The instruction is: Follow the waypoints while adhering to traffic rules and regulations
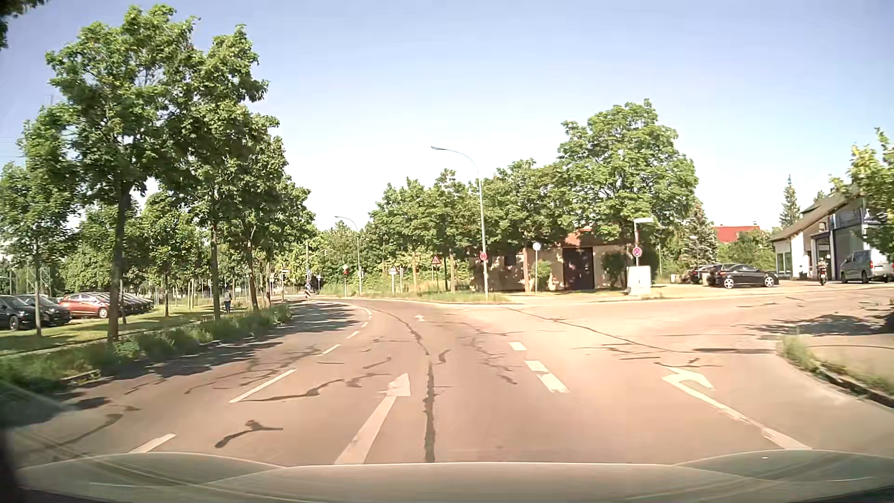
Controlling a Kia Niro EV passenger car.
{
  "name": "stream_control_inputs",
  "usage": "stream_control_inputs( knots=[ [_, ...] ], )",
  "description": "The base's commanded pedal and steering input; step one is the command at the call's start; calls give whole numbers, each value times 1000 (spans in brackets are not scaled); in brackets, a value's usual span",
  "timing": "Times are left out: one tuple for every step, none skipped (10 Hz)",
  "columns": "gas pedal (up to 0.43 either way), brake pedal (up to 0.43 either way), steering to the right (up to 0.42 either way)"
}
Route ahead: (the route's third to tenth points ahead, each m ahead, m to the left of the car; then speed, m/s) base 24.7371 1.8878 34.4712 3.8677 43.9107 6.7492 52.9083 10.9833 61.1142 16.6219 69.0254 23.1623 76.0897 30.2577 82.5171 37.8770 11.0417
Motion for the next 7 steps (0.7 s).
stream_control_inputs(
  knots=[
    [0, 0, -33],
    [0, 0, -33],
    [0, 37, -32],
    [0, 104, -32],
    [0, 140, -32],
    [0, 140, -32],
    [0, 146, -32]
  ],
)
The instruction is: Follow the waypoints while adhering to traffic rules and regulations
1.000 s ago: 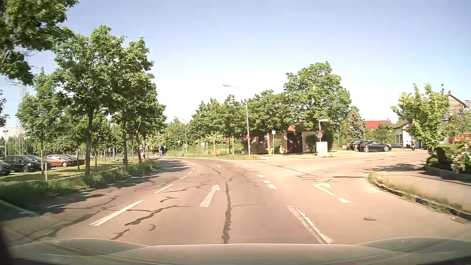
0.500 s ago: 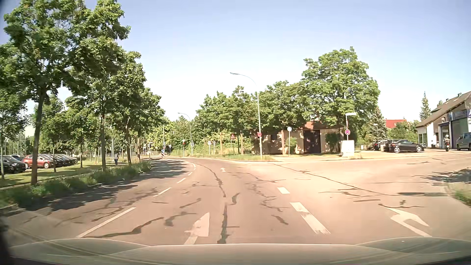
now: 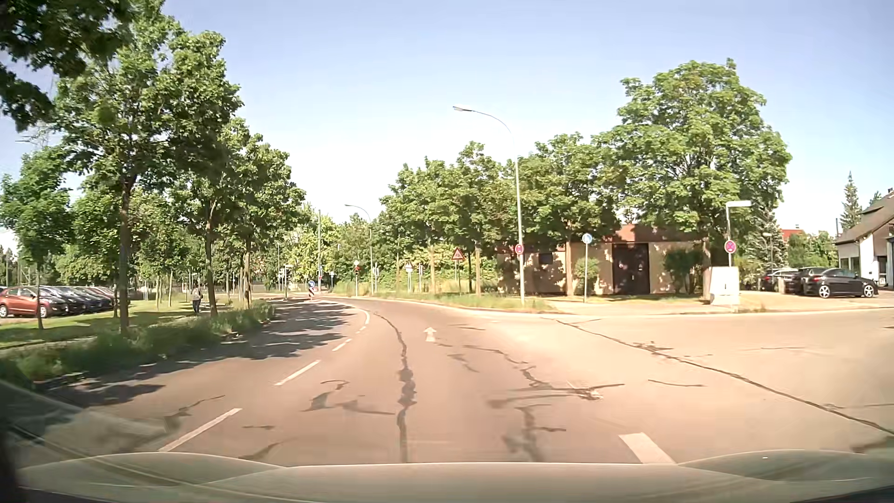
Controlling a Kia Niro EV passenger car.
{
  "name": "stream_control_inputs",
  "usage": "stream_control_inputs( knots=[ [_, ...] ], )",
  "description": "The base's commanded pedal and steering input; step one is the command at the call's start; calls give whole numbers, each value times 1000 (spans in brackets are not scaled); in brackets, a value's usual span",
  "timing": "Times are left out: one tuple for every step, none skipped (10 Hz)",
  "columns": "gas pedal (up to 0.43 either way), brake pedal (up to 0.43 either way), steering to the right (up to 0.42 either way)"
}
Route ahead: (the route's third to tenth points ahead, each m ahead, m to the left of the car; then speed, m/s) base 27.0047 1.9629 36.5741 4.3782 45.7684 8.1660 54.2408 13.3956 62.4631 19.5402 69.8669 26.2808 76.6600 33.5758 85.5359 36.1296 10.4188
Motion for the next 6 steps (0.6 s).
stream_control_inputs(
  knots=[
    [0, 152, -30],
    [0, 159, -28],
    [0, 165, -27],
    [0, 171, -26],
    [0, 183, -26],
    [0, 183, -25]
  ],
)
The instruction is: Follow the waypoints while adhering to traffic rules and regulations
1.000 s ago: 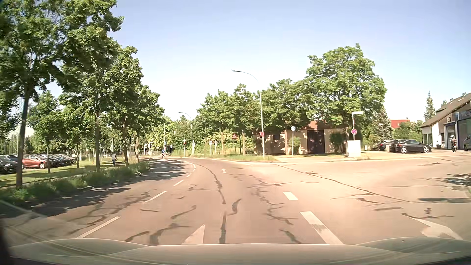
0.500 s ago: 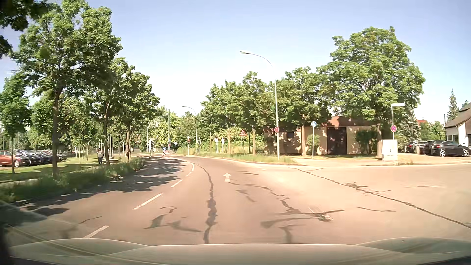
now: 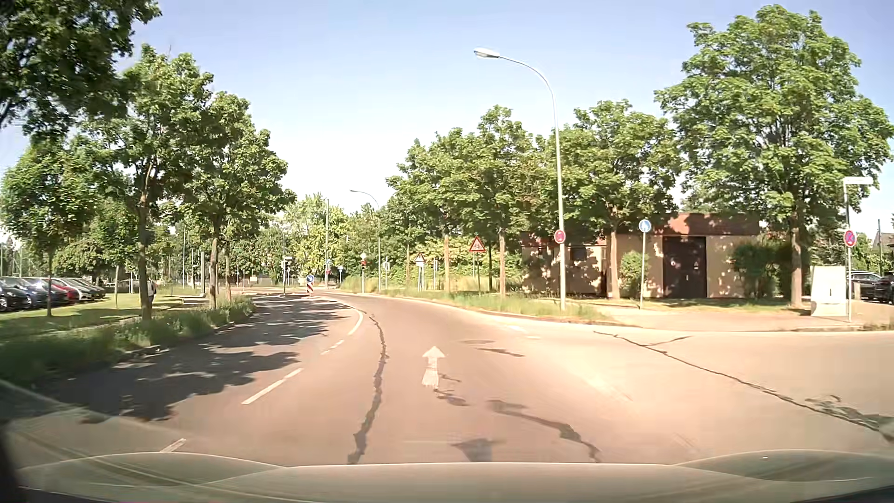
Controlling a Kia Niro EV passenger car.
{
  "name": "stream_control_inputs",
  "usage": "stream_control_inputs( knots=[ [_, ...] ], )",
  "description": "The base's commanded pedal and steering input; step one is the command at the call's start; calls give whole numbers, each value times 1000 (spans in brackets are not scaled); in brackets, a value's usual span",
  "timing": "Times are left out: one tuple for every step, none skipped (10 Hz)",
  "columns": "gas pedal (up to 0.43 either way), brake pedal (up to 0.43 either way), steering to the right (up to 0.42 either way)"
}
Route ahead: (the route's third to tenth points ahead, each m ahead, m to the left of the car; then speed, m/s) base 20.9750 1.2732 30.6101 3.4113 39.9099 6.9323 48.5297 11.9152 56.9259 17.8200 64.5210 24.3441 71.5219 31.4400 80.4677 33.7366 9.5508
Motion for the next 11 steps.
stream_control_inputs(
  knots=[
    [0, 183, -25],
    [0, 171, -23],
    [0, 122, -22],
    [0, 98, -21],
    [0, 98, -21],
    [0, 104, -23],
    [0, 128, -29],
    [0, 140, -35],
    [0, 140, -39],
    [0, 146, -43],
    [0, 140, -45]
  ],
)
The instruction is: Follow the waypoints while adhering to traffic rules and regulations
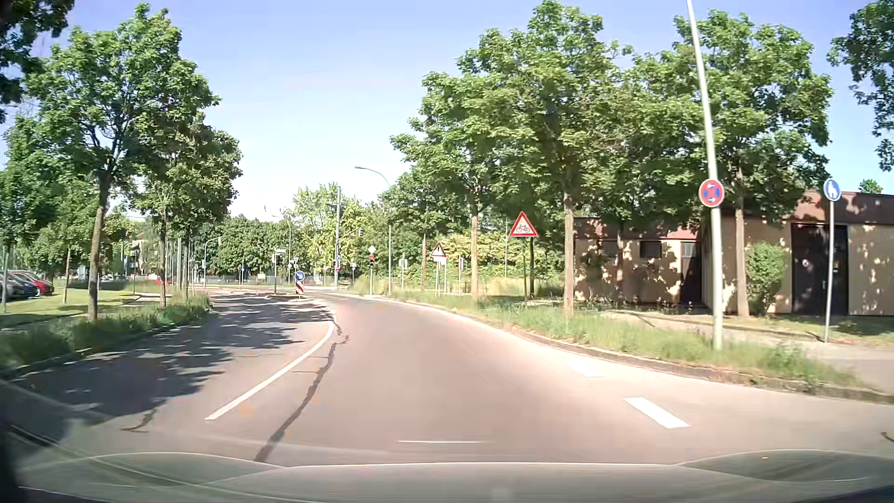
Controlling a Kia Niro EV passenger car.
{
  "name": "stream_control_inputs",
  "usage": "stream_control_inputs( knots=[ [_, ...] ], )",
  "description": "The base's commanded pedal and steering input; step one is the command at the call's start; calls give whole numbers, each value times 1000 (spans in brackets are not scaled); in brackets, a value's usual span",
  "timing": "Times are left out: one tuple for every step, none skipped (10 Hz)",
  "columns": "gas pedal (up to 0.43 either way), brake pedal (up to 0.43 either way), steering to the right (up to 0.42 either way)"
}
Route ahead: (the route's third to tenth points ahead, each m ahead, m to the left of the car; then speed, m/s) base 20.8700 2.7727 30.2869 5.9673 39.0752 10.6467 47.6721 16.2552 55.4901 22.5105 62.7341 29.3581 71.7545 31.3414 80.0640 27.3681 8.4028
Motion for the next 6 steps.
stream_control_inputs(
  knots=[
    [0, 140, -50],
    [0, 134, -54],
    [0, 152, -55],
    [0, 152, -53],
    [0, 171, -50],
    [0, 207, -51]
  ],
)
